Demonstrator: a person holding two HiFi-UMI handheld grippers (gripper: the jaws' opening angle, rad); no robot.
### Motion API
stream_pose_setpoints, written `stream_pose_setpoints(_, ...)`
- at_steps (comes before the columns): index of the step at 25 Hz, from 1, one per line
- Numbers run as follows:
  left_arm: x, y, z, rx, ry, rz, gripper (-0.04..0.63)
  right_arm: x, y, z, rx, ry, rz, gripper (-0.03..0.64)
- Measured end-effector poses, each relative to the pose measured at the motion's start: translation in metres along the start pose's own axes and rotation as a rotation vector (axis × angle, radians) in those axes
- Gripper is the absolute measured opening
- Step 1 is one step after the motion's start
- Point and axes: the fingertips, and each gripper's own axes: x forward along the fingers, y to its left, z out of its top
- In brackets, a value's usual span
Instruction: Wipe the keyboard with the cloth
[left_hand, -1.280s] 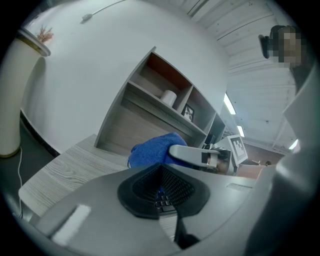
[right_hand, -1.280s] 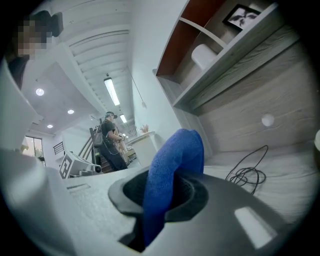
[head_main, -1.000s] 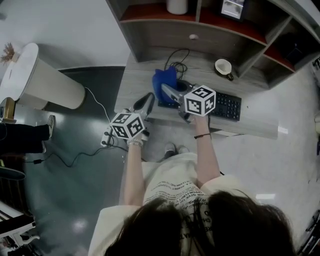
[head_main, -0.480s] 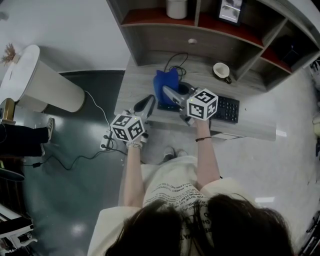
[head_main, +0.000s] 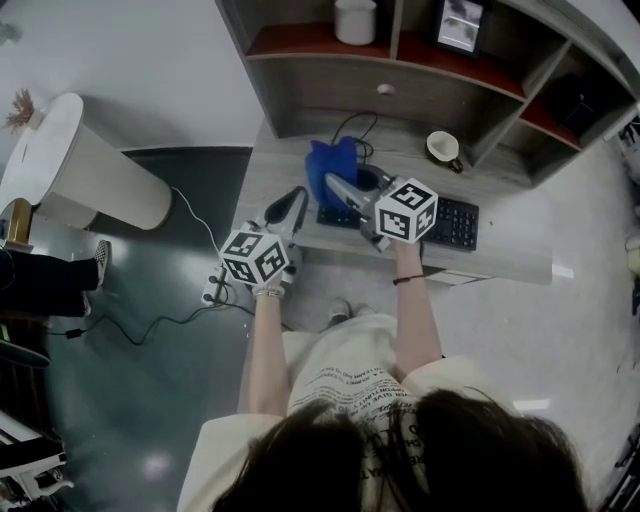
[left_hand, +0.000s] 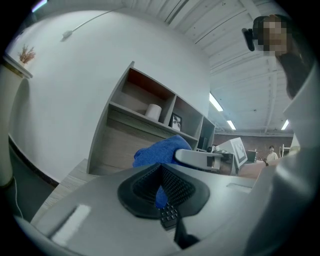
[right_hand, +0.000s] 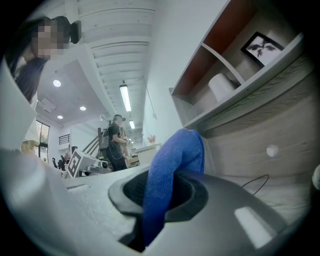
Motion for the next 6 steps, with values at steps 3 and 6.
stream_pose_setpoints(3, 0.0023, -0.0014, 0.0025, 0.009, -0.004, -0.002, 0.005, 0.0005, 0.0009, 0.0025, -0.008, -0.003, 0.007, 0.058)
stream_pose_setpoints(6, 0.0037, -0.0031, 0.0041, 0.012, -0.005, -0.005, 0.005, 0.0012, 0.0029, 0.0048, -0.014, -0.003, 0.014, 0.058)
